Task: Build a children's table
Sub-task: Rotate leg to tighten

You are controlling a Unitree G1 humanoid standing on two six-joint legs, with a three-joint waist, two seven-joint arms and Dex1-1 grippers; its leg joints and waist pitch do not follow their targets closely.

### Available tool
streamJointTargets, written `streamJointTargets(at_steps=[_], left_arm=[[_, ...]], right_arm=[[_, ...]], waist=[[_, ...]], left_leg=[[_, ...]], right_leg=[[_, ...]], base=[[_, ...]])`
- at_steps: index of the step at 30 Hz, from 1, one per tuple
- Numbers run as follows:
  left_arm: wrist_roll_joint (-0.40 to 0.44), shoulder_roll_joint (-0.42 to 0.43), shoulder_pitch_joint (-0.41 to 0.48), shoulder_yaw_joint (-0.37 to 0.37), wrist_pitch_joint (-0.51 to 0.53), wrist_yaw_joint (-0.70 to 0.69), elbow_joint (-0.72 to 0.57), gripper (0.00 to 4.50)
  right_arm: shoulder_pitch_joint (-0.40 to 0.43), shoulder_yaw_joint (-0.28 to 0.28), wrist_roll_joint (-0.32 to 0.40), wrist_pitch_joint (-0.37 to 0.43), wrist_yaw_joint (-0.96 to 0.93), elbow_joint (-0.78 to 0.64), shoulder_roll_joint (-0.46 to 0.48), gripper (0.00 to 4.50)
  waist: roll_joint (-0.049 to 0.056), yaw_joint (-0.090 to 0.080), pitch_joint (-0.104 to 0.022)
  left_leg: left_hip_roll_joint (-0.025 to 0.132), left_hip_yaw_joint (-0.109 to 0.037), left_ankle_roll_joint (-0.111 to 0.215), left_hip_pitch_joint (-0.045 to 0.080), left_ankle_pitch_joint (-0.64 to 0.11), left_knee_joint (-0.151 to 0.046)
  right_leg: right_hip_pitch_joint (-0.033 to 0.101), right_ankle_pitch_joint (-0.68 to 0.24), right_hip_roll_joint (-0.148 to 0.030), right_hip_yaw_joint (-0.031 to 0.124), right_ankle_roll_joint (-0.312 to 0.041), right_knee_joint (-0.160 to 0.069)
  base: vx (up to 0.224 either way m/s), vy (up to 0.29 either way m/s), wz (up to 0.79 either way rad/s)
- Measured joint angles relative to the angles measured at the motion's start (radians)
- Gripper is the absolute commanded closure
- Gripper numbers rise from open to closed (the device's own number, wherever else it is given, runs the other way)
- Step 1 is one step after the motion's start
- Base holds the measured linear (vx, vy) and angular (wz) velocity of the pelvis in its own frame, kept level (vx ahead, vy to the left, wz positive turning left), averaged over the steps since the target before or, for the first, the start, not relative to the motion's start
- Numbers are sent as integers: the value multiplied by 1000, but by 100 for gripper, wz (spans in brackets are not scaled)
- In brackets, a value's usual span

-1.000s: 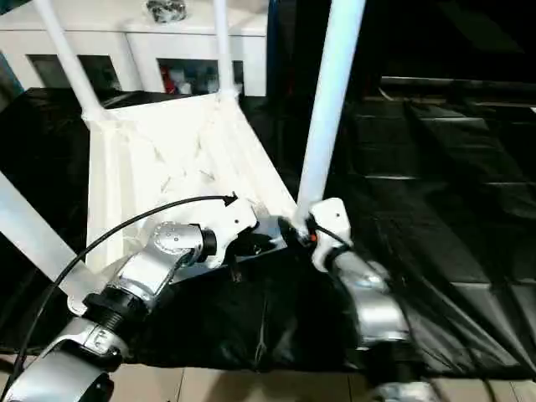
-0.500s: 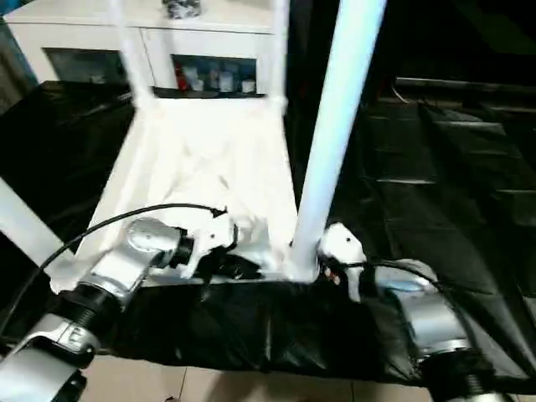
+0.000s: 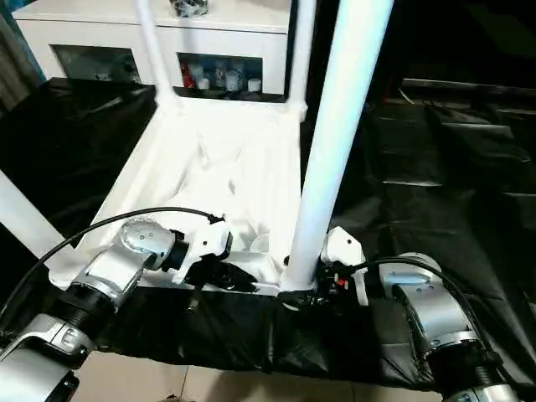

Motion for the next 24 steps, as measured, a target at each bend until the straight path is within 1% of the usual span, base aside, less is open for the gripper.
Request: streamJointTargets(at_steps=[3, 6, 8, 10, 13, 15, 18, 21, 22, 24], left_arm=[[0, 0, 0, 0, -2, 0, 0, 450], [0, 0, 1, 0, -3, 1, 0, 450], [-1, -1, 2, 0, -1, 5, 0, 450], [-1, -3, 3, 1, 7, 17, 0, 450], [1, -8, 5, 6, 26, 49, 0, 450], [24, -34, 8, 22, 52, 113, 1, 450], [49, -96, 9, 54, 110, 268, 15, 450], [57, -135, 8, 66, 135, 347, 29, 450], [63, -153, 5, 75, 145, 388, 38, 450], [70, -171, 1, 80, 155, 441, 45, 450]], right_arm=[[1, 1, 0, 0, 0, -2, 0, 179], [5, 0, 0, 1, -3, -6, 1, 184], [23, -5, 4, 3, -15, -15, 8, 185], [39, -23, 13, 14, -41, -24, 29, 185], [65, -50, 23, 27, -108, -26, 67, 186], [81, -90, 18, 34, -212, -20, 120, 186], [77, -152, -15, 23, -447, 19, 232, 186], [67, -167, -30, 22, -554, 38, 272, 187], [60, -181, -47, 20, -619, 48, 307, 187], [35, -189, -70, 19, -708, 72, 347, 187]], waist=[[0, 0, 0], [0, 0, 0], [1, 2, 0], [1, 1, -1], [2, -5, -1], [1, -10, -1], [2, -32, -2], [3, -37, -3], [5, -40, -4], [6, -47, -4]], left_leg=[[0, 0, 0, 0, 0, 0], [0, 0, 0, 0, 0, 0], [0, 0, 0, 0, 0, 0], [0, 0, 0, 0, 0, 0], [0, -1, -5, 1, -3, 0], [0, -2, -5, 3, -3, 1], [-1, -1, -5, 8, -3, 1], [-2, -2, -5, 11, -3, 1], [-2, -2, -5, 12, -3, 1], [-2, -3, -5, 12, -3, 0]], right_leg=[[0, 0, 0, 0, 0, 0], [0, 0, 0, 0, 0, 0], [1, 0, 0, 0, 0, 0], [2, 0, 0, 0, 0, 0], [3, 1, 0, 1, -1, 0], [5, 1, 0, 2, -1, 0], [7, -2, -1, 3, 3, -2], [8, -2, -1, 3, 4, -3], [8, -2, -1, 3, 4, -3], [6, -2, -1, 2, 4, -3]], base=[[0, 0, 0], [0, 0, 0], [0, 0, 0], [0, 0, 0], [0, 0, 0], [0, 0, 0], [0, 0, 0], [0, 0, 0], [0, 0, 0], [0, 0, 0]])
